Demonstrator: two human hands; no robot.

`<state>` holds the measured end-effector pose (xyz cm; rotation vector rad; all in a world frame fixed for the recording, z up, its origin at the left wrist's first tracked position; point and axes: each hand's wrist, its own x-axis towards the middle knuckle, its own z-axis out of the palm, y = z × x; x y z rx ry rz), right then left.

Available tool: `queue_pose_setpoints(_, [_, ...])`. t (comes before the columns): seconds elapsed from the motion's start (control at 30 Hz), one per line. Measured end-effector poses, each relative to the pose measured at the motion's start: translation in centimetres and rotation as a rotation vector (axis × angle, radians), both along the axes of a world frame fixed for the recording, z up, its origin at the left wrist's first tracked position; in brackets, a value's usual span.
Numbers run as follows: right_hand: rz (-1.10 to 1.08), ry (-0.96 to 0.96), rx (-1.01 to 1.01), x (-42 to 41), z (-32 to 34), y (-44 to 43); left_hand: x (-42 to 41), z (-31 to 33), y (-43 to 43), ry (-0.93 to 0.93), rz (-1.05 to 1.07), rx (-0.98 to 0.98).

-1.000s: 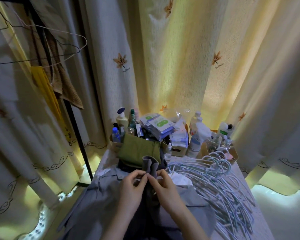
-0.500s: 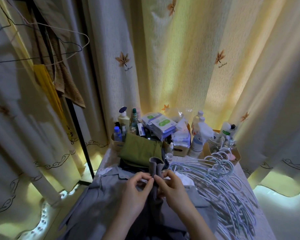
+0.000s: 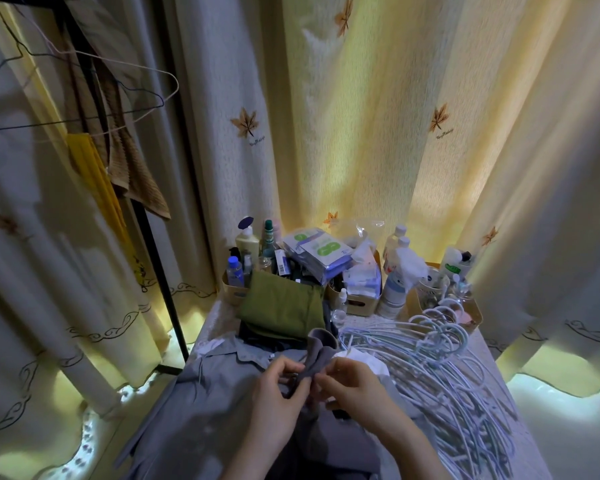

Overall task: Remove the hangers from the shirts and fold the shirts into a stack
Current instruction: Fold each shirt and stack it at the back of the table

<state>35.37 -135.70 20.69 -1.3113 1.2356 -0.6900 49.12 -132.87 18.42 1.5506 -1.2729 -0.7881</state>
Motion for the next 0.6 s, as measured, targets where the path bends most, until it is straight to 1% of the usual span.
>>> queue_pose_setpoints(0.07, [-0.025,0.249,-0.235,-0.6,0.0,-0.2,0.1,-0.2,0.1,0.016,-0.006,-0.005])
queue_pose_setpoints(0.1, [-0.024,0.341,-0.361,-0.9,0.0,-0.3,0.1,-0.3,0.1,0.022,-0.025,0.000])
queue_pose_setpoints(0.17, [0.086,0.429,-0.591,-1.6,0.2,-0.8,0.4,-0.5,0.2,0.022,-0.078,0.003])
queue_pose_setpoints(0.23, [0.245,0.471,-0.706,-1.9,0.7,-1.3,0.9,-0.4,0.3,0.037,-0.142,0.003])
queue_pose_setpoints(0.27, [0.301,0.479,-0.707,-2.0,0.8,-1.5,1.2,-0.4,0.3,0.053,-0.177,0.006])
queue_pose_setpoints(0.33, [0.324,0.461,-0.653,-2.1,0.8,-1.8,1.9,-0.3,0.4,0.072,-0.236,0.014])
queue_pose_setpoints(0.43, [0.247,0.383,-0.607,-1.8,0.8,-2.1,2.5,0.4,0.2,0.141,-0.248,0.007])
queue_pose_setpoints(0.53, [0.191,0.200,-0.552,-0.7,1.0,-2.1,2.7,1.8,-0.5,0.188,-0.225,-0.025])
queue_pose_setpoints(0.6, [0.155,0.174,-0.583,0.4,1.7,-2.4,3.0,3.1,-1.2,0.188,-0.190,-0.084])
